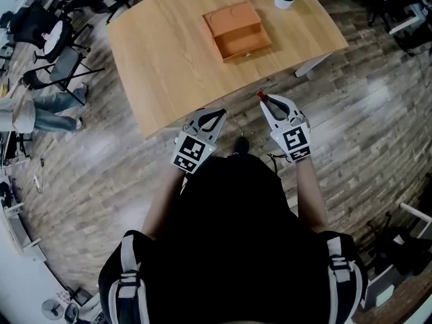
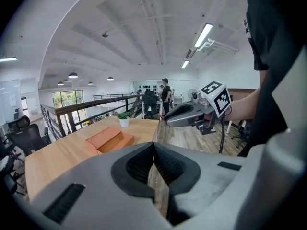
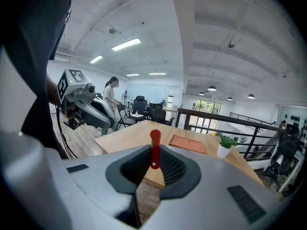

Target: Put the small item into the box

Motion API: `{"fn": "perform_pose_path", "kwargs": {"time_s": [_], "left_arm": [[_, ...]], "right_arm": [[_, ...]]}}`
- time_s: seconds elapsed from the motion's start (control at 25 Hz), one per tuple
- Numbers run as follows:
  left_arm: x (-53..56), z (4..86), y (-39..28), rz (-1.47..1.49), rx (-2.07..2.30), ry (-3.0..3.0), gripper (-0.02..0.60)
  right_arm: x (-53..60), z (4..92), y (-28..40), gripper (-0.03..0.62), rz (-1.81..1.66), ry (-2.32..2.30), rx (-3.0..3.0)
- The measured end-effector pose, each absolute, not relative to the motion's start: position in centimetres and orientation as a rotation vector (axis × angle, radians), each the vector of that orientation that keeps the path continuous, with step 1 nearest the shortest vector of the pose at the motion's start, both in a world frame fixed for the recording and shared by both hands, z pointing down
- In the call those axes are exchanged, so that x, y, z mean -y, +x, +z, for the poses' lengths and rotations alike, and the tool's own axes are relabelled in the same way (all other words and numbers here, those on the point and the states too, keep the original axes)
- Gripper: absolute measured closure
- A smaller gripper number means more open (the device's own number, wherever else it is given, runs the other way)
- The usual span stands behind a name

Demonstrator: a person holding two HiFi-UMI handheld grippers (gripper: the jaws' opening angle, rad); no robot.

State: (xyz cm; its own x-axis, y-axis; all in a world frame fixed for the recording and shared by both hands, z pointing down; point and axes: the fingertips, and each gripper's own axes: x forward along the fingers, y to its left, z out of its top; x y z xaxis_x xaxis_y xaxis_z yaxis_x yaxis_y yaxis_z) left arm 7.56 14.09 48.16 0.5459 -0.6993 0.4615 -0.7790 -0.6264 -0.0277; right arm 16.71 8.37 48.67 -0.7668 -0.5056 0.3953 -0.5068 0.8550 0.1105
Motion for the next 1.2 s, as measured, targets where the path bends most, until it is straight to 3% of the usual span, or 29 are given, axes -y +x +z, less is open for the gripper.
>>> {"fn": "perform_pose_path", "kwargs": {"time_s": [0.36,1.2], "left_arm": [[-12.6,48.4,10.7,0.68,1.245,2.598,0.558],[-6.6,48.7,11.4,0.66,1.2,2.631,0.558]], "right_arm": [[-6.2,49.1,19.2,0.526,0.004,0.721,2.623],[-3.2,50.3,22.0,0.526,0.077,0.82,2.563]]}}
